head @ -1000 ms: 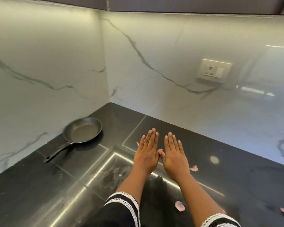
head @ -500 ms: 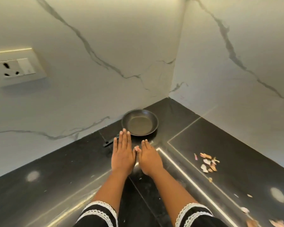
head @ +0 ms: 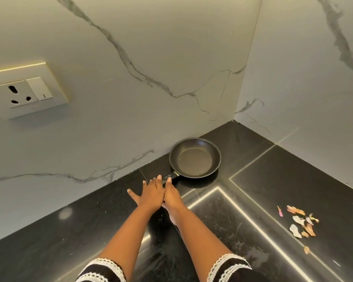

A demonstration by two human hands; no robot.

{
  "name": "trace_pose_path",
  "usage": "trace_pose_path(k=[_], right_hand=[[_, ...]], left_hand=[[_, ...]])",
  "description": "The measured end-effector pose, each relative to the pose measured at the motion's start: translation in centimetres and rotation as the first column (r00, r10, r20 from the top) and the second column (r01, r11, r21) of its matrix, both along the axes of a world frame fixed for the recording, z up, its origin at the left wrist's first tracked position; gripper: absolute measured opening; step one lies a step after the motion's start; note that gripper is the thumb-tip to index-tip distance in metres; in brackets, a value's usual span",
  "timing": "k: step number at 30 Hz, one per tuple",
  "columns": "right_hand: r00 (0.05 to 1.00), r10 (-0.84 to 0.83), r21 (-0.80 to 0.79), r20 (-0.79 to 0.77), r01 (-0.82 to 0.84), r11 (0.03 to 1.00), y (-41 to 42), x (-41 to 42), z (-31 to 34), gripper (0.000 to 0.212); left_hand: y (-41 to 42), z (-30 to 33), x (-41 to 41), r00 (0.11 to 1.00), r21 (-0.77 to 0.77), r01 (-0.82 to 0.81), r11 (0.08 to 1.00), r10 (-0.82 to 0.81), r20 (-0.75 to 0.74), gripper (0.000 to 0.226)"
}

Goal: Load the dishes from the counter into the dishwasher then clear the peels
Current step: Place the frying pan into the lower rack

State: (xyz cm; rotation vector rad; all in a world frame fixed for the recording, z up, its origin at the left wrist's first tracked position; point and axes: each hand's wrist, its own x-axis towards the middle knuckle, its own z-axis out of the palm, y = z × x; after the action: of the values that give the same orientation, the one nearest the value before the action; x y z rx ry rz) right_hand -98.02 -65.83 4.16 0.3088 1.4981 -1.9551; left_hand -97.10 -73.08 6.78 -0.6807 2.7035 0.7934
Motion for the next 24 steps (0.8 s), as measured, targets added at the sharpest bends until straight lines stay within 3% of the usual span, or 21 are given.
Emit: trace_pose_path(k=[5,9,13,16,20,24], right_hand=[[0.987,-0.135,0.001,0.092,0.135,0.991,0.3,-0.3,-0.8,0.057],[0.968,-0.246,0.130,0.058,0.237,0.963,1.8,-0.1,-0.5,0.035],[0.963,-0.259,0.166,0.071,0.244,0.955,4.8,2.1,0.7,0.023],[0.972,-0.217,0.160,0.093,0.200,0.967,7.8,4.1,1.3,0.015],[0.990,-0.103,0.254,0.092,0.077,0.964,12.8,7.3,2.1,0.014],[0.992,-0.004,0.336,0.130,-0.040,0.941,17.5,10.6,2.3,0.010]], left_hand=[[1.2,0.6,0.4,0.993,0.068,-0.099,0.993,0.094,0.076,0.076],[2.6,0.2,0.2,0.988,0.194,-0.154,0.969,0.149,0.041,0.074],[4.3,-1.2,0.4,0.973,0.522,-0.189,0.832,0.229,-0.011,0.069],[6.3,-0.6,0.9,0.951,0.623,-0.219,0.751,0.308,-0.037,0.071],[8.3,0.3,1.3,0.938,0.641,-0.222,0.735,0.341,-0.066,0.074],[8.0,-0.8,1.4,0.942,0.557,-0.249,0.793,0.333,-0.053,0.064]])
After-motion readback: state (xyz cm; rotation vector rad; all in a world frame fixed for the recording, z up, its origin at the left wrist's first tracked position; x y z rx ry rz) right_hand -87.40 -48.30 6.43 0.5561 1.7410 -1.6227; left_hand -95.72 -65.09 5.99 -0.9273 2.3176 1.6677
